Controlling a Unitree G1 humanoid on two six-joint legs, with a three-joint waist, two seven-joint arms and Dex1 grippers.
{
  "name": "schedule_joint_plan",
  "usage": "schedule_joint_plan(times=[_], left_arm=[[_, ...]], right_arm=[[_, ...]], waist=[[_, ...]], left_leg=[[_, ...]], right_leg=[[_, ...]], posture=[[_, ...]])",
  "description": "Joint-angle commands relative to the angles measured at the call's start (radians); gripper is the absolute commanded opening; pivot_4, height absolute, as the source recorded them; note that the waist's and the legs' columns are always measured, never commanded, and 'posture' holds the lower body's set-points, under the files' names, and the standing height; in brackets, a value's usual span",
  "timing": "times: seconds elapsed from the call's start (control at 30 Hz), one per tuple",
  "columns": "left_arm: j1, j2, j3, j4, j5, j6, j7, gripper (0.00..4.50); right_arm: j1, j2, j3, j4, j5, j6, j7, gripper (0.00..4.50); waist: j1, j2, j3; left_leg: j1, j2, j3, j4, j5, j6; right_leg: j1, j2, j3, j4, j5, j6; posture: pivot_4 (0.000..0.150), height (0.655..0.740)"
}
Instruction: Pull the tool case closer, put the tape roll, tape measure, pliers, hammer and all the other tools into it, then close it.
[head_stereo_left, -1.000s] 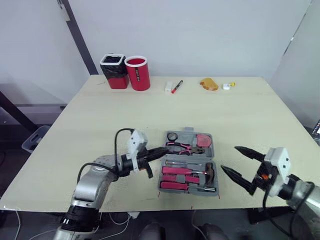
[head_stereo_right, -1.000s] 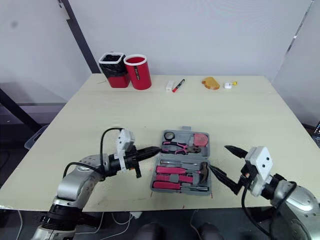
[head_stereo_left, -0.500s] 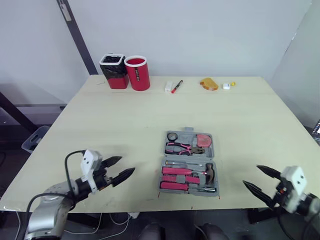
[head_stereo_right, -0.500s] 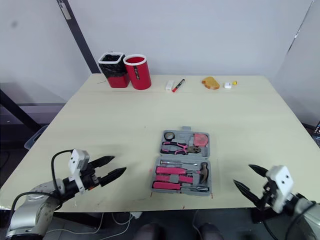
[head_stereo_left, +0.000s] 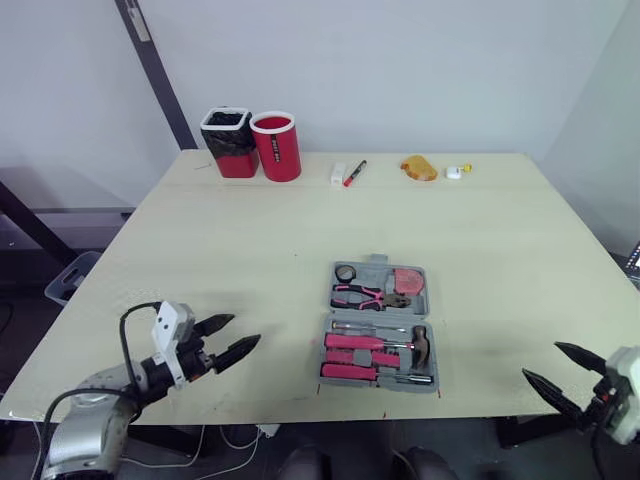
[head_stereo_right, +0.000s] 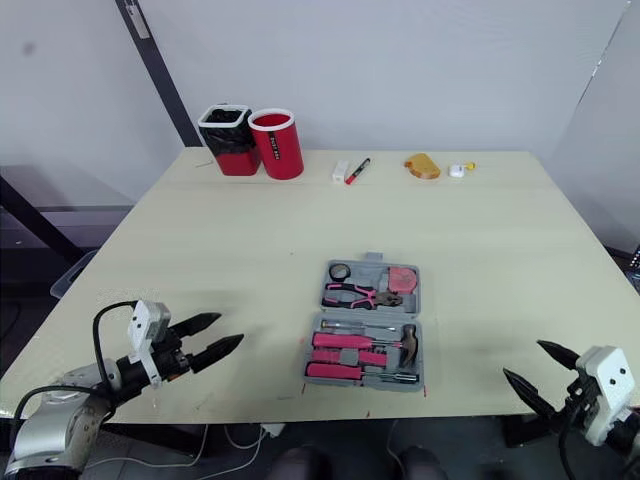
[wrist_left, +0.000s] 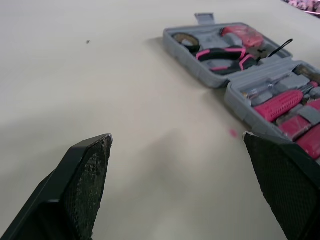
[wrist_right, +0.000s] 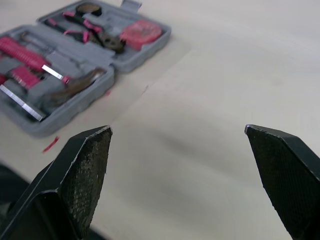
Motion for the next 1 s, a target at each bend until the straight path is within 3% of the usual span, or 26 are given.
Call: schedule_joint_plan(times=[0.03,0.07,0.13,0.4,0.43,0.47,0.7,1.0], left_arm=[[-0.075,0.038,-0.047,0.034,0.024,-0.032,-0.069,4.46],[-0.098,0.048,-0.065,0.048,0.029,-0.035,-0.095,4.46],[-0.167,0.065,-0.109,0.105,0.047,-0.046,-0.151,4.5],[-0.399,0.076,-0.25,0.358,0.169,-0.144,-0.275,0.66],[-0.434,0.072,-0.266,0.395,0.186,-0.148,-0.281,0.09],[-0.465,0.069,-0.284,0.43,0.205,-0.155,-0.288,0.03],[-0.642,0.001,-0.395,0.623,0.321,-0.262,-0.335,0.03],[-0.777,-0.096,-0.471,0.828,0.449,-0.36,-0.286,0.03]], right_arm=[[-0.095,-0.04,0.077,-0.041,-0.027,0.044,-0.006,4.5],[-0.131,-0.054,0.105,-0.04,-0.038,0.061,-0.003,4.5],[-0.236,-0.093,0.165,-0.016,-0.046,0.12,0.014,3.96],[-0.51,-0.188,0.366,0.126,-0.16,0.216,0.074,0.14],[-0.543,-0.2,0.395,0.141,-0.173,0.237,0.091,0.0],[-0.574,-0.21,0.422,0.157,-0.191,0.242,0.105,0.0],[-0.748,-0.244,0.603,0.271,-0.338,0.246,0.189,0.0],[-0.915,-0.19,0.751,0.396,-0.476,0.267,0.223,0.0]], waist=[[-0.001,0.0,0.0],[-0.002,0.0,0.0],[-0.006,0.0,0.001],[0.002,-0.001,0.001],[0.002,-0.001,0.001],[0.002,-0.001,0.002],[0.0,-0.002,0.002],[-0.004,-0.002,0.002]], left_leg=[[0.0,-0.001,0.0,0.0,0.0,0.0],[0.0,-0.001,0.0,0.0,0.0,0.0],[0.0,-0.002,0.001,0.0,0.0,0.0],[-0.002,-0.003,0.005,-0.004,0.0,0.0],[-0.002,-0.004,0.005,-0.004,0.0,0.0],[-0.002,-0.004,0.005,-0.004,0.0,0.0],[-0.003,-0.004,0.005,-0.002,0.0,0.0],[-0.003,-0.004,0.005,-0.002,0.0,0.0]], right_leg=[[0.0,0.0,0.0,0.0,0.0,0.0],[0.0,0.0,0.0,0.0,0.0,0.0],[0.0,0.001,0.0,0.0,0.001,-0.001],[-0.001,0.002,-0.001,-0.002,0.001,-0.001],[-0.001,0.002,-0.001,-0.002,0.001,-0.001],[-0.001,0.002,-0.001,-0.002,0.001,-0.001],[0.0,0.002,-0.001,-0.001,0.001,-0.001],[-0.001,0.003,-0.001,-0.001,0.003,0.003]], posture=[[0.15,0.74],[0.15,0.74],[0.15,0.74],[0.15,0.74],[0.15,0.74],[0.15,0.74],[0.15,0.74],[0.15,0.74]])
